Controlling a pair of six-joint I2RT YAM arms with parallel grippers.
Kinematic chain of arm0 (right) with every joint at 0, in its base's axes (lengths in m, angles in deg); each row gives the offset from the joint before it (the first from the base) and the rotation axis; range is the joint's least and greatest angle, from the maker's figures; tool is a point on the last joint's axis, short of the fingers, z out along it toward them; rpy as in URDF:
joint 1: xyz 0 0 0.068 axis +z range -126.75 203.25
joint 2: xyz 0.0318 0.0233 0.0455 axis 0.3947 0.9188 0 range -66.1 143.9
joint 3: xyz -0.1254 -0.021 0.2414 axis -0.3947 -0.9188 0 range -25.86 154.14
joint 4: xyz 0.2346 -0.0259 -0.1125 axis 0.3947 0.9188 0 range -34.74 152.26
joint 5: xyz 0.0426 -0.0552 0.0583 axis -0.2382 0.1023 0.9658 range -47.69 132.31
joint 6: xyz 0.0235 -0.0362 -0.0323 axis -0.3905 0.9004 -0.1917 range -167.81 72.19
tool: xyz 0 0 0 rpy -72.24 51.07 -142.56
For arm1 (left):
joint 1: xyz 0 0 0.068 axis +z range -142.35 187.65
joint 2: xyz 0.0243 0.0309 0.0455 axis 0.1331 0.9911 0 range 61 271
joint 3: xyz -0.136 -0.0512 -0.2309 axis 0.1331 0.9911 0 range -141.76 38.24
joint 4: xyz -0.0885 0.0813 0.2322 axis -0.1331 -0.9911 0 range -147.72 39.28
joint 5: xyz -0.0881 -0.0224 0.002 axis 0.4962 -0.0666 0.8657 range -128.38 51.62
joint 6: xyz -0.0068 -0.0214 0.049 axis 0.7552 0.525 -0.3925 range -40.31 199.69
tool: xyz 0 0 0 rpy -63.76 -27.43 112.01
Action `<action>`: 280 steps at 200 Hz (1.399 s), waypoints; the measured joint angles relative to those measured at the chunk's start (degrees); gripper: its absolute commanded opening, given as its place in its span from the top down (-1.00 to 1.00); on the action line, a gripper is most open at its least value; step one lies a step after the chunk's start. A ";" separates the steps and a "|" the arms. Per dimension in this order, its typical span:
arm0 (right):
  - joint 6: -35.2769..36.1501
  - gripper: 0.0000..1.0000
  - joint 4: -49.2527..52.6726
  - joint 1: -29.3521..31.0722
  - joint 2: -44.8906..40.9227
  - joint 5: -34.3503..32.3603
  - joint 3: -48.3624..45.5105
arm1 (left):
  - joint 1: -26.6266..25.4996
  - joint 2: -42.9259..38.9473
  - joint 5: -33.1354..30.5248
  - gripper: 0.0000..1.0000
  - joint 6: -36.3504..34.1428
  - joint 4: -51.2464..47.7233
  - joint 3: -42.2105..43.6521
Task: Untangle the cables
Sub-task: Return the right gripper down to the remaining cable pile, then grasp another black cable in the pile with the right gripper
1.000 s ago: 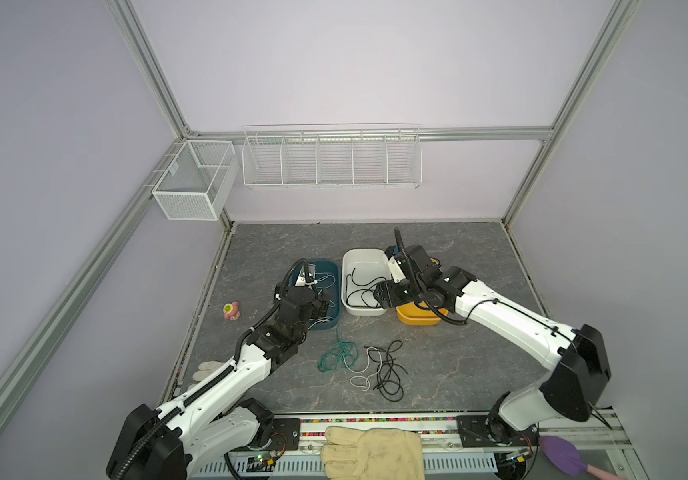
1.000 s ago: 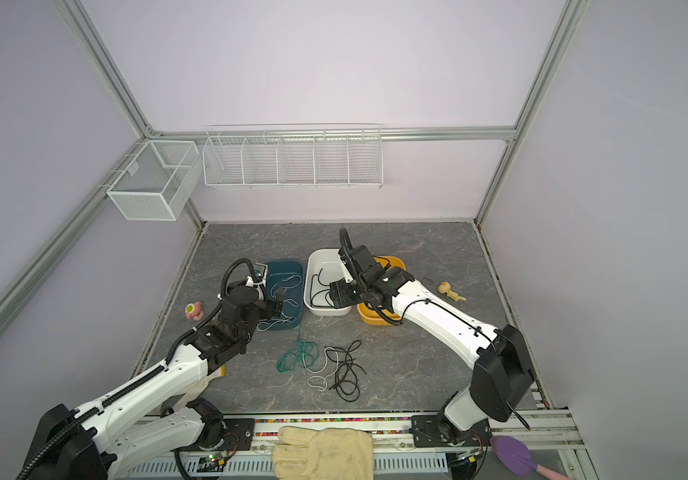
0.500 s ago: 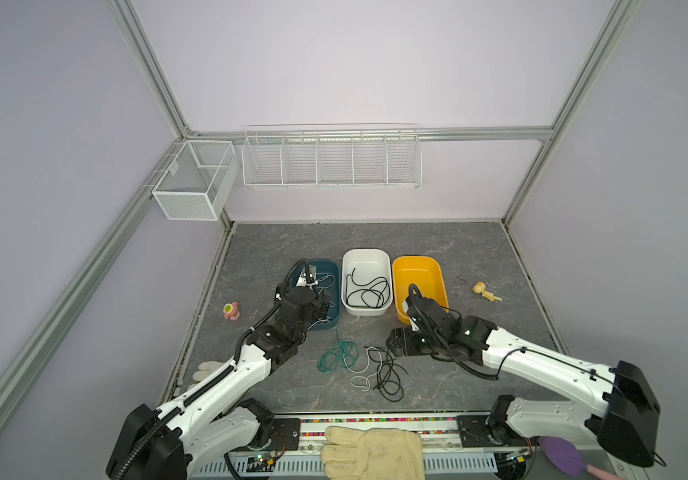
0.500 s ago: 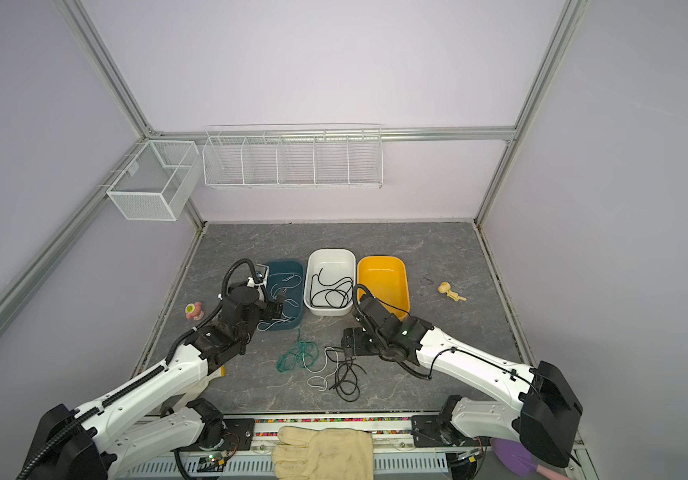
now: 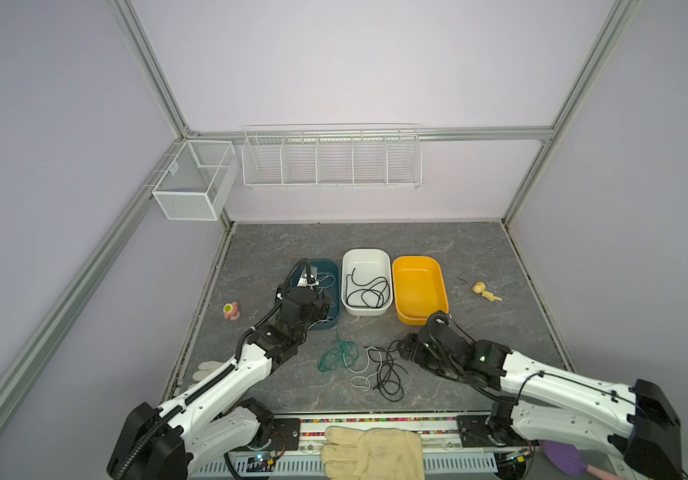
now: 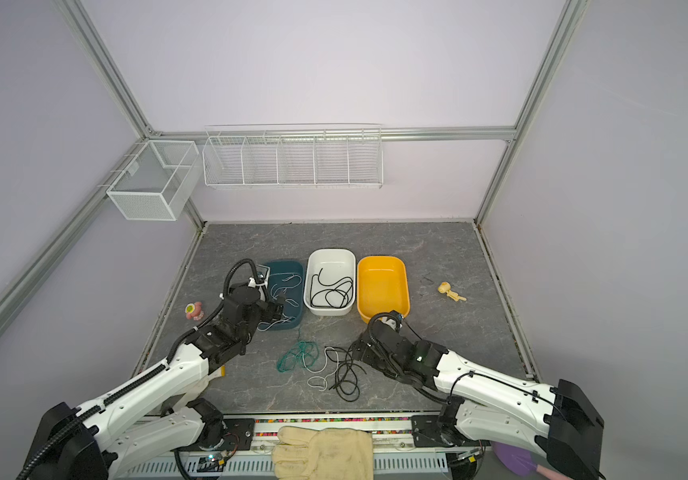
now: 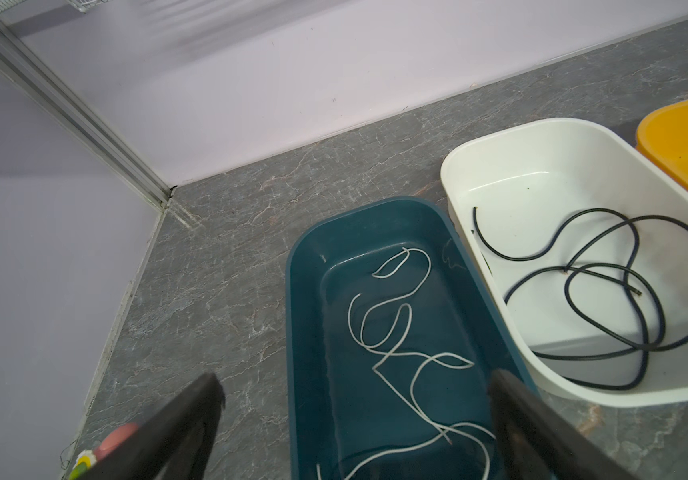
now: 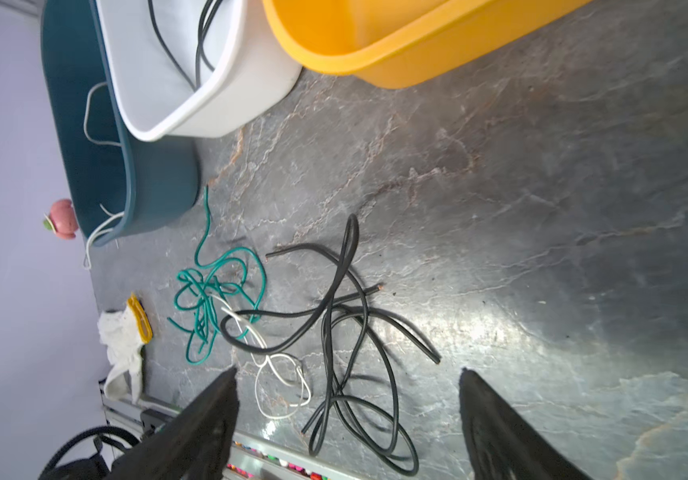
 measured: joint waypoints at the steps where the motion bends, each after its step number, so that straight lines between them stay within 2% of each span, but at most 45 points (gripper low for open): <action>1: -0.28 -0.71 -0.02 0.00 0.00 -0.13 0.00 | 0.00 0.04 0.00 -0.99 0.00 0.00 0.00; 27: -3.65 -0.70 -1.14 0.00 1.18 -0.59 0.04 | 0.00 0.55 0.17 -0.99 0.00 -0.46 0.00; 86: -5.84 -0.73 -4.33 0.28 8.59 1.44 2.43 | 0.00 0.55 0.17 -0.98 -0.63 -0.66 0.00; 126: -7.37 -0.55 -6.93 0.31 11.28 2.62 2.45 | 0.00 0.42 0.17 -0.99 -0.87 -0.94 0.00; 197: -8.79 -0.47 -8.02 0.24 13.66 0.74 3.28 | 0.00 0.33 0.22 -0.99 -1.03 -0.98 0.00; 239: -7.89 -0.33 -8.96 -0.48 17.44 1.25 4.33 | 0.00 0.33 0.33 -0.99 -1.03 -0.98 0.00; 280: -5.73 0.03 -10.62 -1.38 22.25 3.28 7.63 | 0.00 0.33 0.44 -0.99 -1.03 -0.98 0.00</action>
